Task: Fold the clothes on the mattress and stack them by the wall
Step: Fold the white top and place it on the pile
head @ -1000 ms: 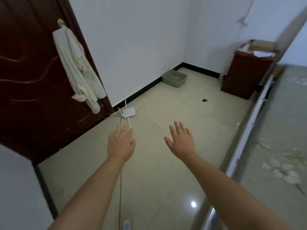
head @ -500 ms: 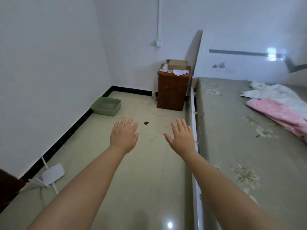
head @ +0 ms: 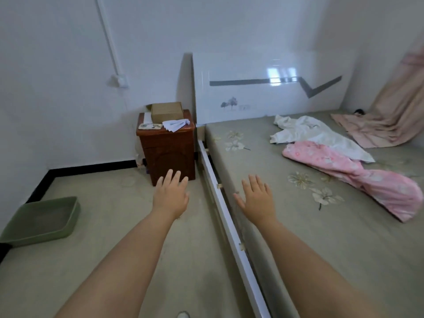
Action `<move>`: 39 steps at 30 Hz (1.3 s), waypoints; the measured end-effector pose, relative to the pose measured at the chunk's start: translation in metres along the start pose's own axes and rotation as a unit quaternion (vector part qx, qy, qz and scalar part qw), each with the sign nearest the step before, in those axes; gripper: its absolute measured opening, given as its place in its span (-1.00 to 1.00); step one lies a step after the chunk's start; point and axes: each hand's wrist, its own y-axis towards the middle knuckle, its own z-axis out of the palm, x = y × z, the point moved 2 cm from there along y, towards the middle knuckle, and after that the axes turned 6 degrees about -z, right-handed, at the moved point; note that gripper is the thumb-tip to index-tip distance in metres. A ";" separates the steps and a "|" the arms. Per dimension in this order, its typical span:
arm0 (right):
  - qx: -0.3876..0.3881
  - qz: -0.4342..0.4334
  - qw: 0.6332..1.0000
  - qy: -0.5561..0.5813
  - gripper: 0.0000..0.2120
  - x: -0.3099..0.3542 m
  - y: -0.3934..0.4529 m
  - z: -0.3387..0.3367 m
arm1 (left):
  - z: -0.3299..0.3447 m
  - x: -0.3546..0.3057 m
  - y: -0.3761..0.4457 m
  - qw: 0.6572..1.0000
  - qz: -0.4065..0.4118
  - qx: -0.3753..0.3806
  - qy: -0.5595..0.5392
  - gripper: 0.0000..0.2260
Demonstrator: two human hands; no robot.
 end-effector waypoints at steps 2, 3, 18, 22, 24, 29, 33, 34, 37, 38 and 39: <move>-0.008 0.042 0.999 -0.002 -0.44 -0.014 0.047 0.001 | 0.001 0.000 0.065 0.999 0.041 -0.001 -0.002 -0.56; -0.012 0.062 0.998 -0.005 -0.45 -0.022 0.069 0.001 | 0.000 -0.001 0.096 0.998 0.059 -0.002 -0.005 -0.56; -0.009 0.275 0.961 0.023 -0.46 -0.218 0.341 0.065 | 0.062 -0.136 0.486 0.969 0.248 -0.011 0.002 -0.57; 0.000 0.304 0.952 0.025 -0.45 -0.278 0.416 0.079 | 0.073 -0.179 0.590 0.959 0.284 0.010 0.021 -0.56; 0.014 0.323 0.946 0.029 -0.45 -0.299 0.443 0.087 | 0.081 -0.193 0.634 0.954 0.296 0.033 0.027 -0.56; 0.056 0.364 0.929 0.040 -0.46 -0.352 0.509 0.117 | 0.122 -0.231 0.738 0.933 0.352 0.041 0.055 -0.59; 0.085 0.415 0.904 0.052 -0.47 -0.387 0.559 0.155 | 0.175 -0.270 0.819 0.914 0.388 0.095 0.067 -0.58; 0.093 0.429 0.897 0.055 -0.47 -0.396 0.573 0.167 | 0.192 -0.282 0.839 0.908 0.400 0.107 0.065 -0.58; 0.128 0.461 0.876 0.067 -0.46 -0.424 0.618 0.203 | 0.250 -0.321 0.895 0.887 0.433 0.155 0.054 -0.58; 0.136 0.471 0.868 0.077 -0.46 -0.434 0.634 0.216 | 0.270 -0.333 0.910 0.879 0.441 0.171 0.050 -0.57; 0.140 0.481 0.861 0.089 -0.46 -0.446 0.650 0.228 | 0.290 -0.344 0.924 0.873 0.449 0.185 0.044 -0.56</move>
